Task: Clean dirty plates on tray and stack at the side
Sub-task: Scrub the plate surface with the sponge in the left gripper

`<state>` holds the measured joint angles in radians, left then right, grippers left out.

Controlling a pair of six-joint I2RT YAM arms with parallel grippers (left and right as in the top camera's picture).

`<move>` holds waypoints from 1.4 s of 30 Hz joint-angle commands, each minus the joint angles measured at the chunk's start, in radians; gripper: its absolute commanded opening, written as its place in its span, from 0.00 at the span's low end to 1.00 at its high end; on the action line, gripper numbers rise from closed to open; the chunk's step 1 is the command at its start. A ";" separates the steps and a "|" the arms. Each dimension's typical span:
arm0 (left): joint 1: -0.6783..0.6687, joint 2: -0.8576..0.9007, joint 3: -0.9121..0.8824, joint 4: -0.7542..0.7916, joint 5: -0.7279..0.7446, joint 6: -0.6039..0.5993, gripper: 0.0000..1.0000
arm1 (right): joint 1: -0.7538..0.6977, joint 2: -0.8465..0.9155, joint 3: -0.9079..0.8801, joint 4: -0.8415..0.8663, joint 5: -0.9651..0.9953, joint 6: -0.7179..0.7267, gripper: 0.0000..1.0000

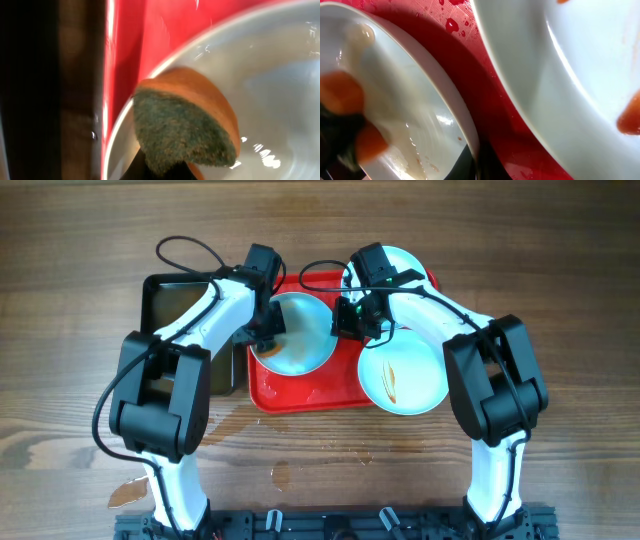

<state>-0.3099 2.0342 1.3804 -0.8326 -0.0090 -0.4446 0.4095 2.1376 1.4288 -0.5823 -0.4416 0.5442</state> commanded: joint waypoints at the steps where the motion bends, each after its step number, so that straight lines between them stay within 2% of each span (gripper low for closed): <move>1: -0.030 0.029 -0.032 -0.043 0.375 0.127 0.04 | 0.006 0.016 -0.012 0.010 -0.024 0.010 0.04; 4: -0.045 0.029 -0.032 0.023 0.469 0.148 0.04 | 0.006 0.016 -0.012 0.009 -0.024 0.013 0.04; 7: -0.053 0.029 -0.032 0.176 0.415 0.114 0.04 | 0.006 0.016 -0.012 0.010 -0.024 0.013 0.04; 10: -0.053 0.029 -0.032 0.280 0.040 -0.019 0.04 | 0.006 0.016 -0.012 0.010 -0.024 0.013 0.04; 13: -0.053 0.029 -0.032 0.246 -0.257 -0.128 0.04 | 0.006 0.016 -0.012 0.010 -0.024 0.013 0.04; 14: -0.053 0.029 -0.032 0.221 -0.260 -0.148 0.04 | 0.006 0.016 -0.012 0.012 -0.024 0.013 0.04; 16: -0.054 0.029 -0.032 0.127 -0.128 -0.147 0.04 | 0.006 0.016 -0.012 0.015 -0.024 0.013 0.04; 19: -0.054 0.029 -0.032 -0.003 0.262 -0.074 0.04 | 0.006 0.016 -0.012 0.014 -0.024 0.013 0.04; 21: -0.055 0.029 -0.032 0.006 0.515 0.002 0.04 | 0.006 0.016 -0.012 0.014 -0.026 0.014 0.04; 22: -0.055 0.029 -0.032 0.039 0.573 0.019 0.04 | 0.006 0.016 -0.012 0.014 -0.032 0.013 0.04; 25: -0.053 0.029 -0.032 0.188 0.542 0.018 0.04 | 0.006 0.016 -0.012 0.008 -0.031 0.011 0.04; 26: -0.051 0.029 -0.032 0.253 0.426 -0.001 0.04 | 0.006 0.016 -0.012 0.008 -0.031 0.008 0.04; 30: -0.051 0.029 -0.032 0.318 -0.087 -0.158 0.04 | 0.006 0.016 -0.012 0.008 -0.028 0.008 0.04; 32: -0.051 0.029 -0.032 0.292 -0.222 -0.174 0.04 | 0.006 0.016 -0.012 0.009 -0.027 0.008 0.04; 34: -0.053 0.029 -0.032 0.227 -0.208 -0.174 0.04 | 0.006 0.016 -0.012 0.009 -0.028 0.008 0.04; 36: -0.059 0.029 -0.032 0.115 -0.117 -0.174 0.04 | 0.006 0.016 -0.012 0.008 -0.028 0.009 0.04; 39: -0.063 0.029 -0.032 -0.060 0.098 -0.161 0.04 | 0.006 0.016 -0.012 0.008 -0.028 0.008 0.04; 42: -0.064 0.029 -0.032 -0.100 0.357 -0.050 0.04 | 0.006 0.016 -0.012 0.008 -0.029 0.009 0.04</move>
<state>-0.3660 2.0346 1.3830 -0.9005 0.0311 -0.5884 0.4095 2.1376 1.4273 -0.5804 -0.4450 0.5476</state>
